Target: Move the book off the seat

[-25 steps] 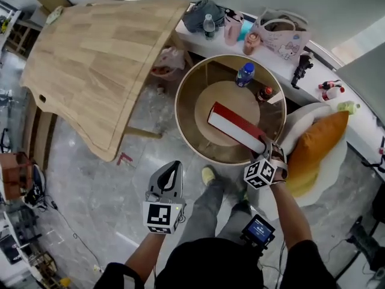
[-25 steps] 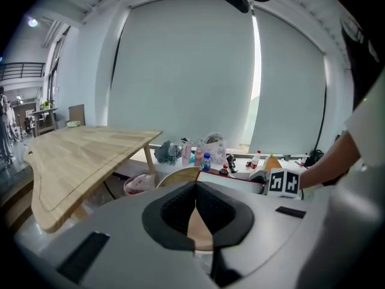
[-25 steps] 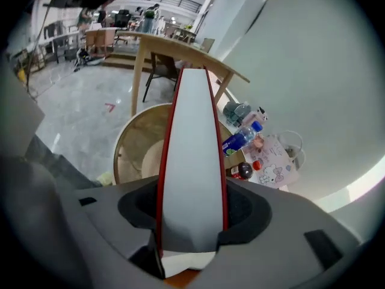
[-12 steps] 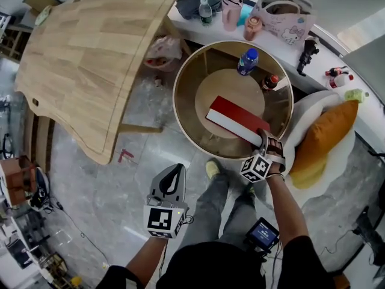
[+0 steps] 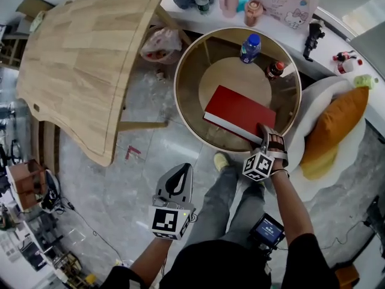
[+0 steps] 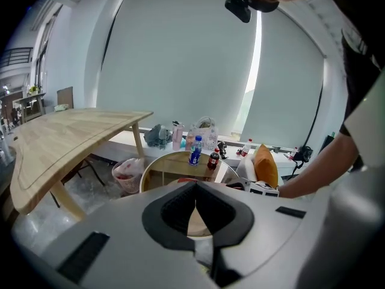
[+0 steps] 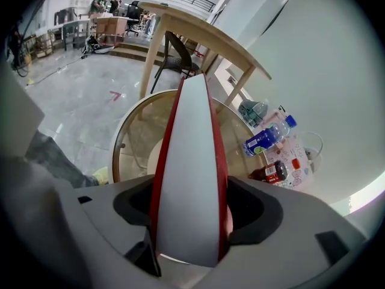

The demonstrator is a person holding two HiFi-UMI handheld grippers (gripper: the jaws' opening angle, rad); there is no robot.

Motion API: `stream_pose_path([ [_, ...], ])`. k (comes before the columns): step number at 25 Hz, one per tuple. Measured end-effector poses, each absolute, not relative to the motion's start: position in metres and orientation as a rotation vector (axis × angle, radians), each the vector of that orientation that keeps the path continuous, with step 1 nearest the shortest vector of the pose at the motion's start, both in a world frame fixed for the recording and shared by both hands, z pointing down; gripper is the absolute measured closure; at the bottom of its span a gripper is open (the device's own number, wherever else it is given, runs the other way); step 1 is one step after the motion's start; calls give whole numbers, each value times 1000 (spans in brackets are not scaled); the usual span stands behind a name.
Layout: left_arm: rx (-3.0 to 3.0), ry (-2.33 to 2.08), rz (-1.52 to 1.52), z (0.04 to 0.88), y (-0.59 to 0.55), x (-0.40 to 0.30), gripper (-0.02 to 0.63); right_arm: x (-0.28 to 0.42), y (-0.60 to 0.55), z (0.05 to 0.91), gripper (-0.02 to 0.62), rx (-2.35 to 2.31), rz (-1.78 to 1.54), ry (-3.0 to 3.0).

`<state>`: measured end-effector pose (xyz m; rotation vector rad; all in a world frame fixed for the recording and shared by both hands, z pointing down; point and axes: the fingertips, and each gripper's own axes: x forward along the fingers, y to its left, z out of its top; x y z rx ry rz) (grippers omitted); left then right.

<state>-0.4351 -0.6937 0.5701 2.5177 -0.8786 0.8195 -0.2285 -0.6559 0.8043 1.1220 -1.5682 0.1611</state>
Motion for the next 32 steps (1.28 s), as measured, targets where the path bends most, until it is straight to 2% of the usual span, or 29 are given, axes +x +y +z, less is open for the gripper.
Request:
stream_pose_path([
  [9, 2483, -848, 839, 580, -691, -437, 592, -252, -640, 820, 239, 1119, 196, -1624],
  [20, 2479, -818, 836, 583, -688, -429, 592, -253, -642, 816, 233, 1065, 298, -1703],
  [26, 2474, -797, 838, 588, -681, -423, 592, -244, -639, 827, 230, 970, 237, -1656],
  [32, 2471, -785, 850, 588, -670, -420, 592, -236, -624, 855, 230, 1019, 466, -1628],
])
